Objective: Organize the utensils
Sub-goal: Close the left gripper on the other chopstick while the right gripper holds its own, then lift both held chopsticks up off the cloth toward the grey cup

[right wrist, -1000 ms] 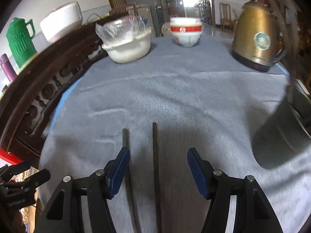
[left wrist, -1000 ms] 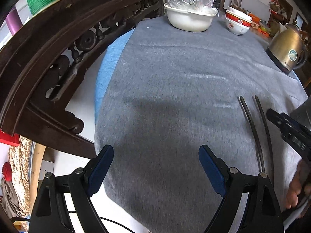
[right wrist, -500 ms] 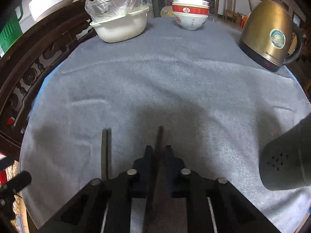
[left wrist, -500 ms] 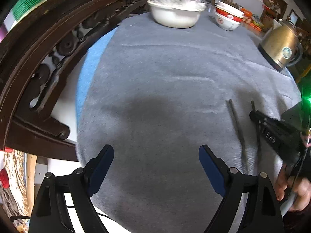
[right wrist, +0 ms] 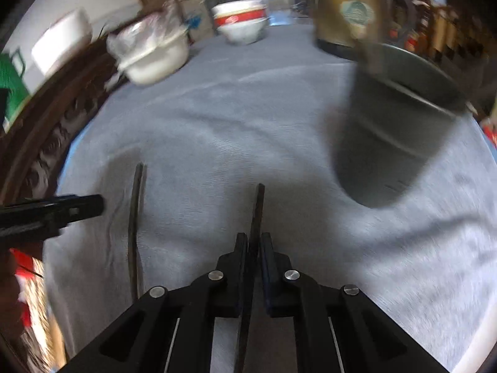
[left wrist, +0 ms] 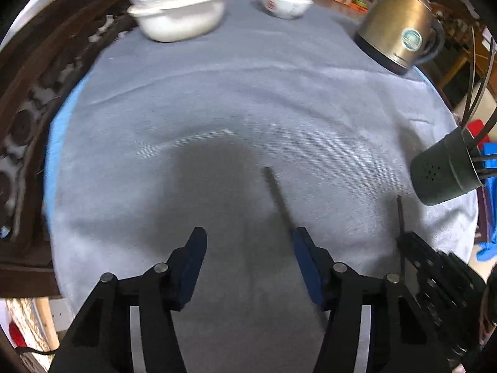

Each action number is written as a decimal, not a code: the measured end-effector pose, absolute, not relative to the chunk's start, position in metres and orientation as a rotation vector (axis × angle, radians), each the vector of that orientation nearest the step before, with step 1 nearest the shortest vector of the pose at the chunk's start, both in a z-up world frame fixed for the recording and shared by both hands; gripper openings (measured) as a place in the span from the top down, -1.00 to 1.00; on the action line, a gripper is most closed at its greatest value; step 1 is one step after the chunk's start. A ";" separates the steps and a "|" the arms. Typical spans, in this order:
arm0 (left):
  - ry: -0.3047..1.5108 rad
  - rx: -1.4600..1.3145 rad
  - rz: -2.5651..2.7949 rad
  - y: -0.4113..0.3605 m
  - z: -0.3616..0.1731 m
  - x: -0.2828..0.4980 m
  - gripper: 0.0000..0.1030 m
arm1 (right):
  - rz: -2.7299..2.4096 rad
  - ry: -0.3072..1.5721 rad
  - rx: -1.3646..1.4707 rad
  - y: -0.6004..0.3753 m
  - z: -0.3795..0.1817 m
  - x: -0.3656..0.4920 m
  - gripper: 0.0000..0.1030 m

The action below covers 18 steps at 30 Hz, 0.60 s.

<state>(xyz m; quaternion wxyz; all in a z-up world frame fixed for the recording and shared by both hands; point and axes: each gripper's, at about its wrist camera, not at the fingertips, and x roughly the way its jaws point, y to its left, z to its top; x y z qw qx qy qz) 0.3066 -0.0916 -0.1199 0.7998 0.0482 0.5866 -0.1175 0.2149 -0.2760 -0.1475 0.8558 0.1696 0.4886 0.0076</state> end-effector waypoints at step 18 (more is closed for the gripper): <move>1.287 0.163 -0.481 -0.137 -0.148 0.326 0.78 | 0.015 0.944 0.598 -0.337 -0.139 0.183 -0.01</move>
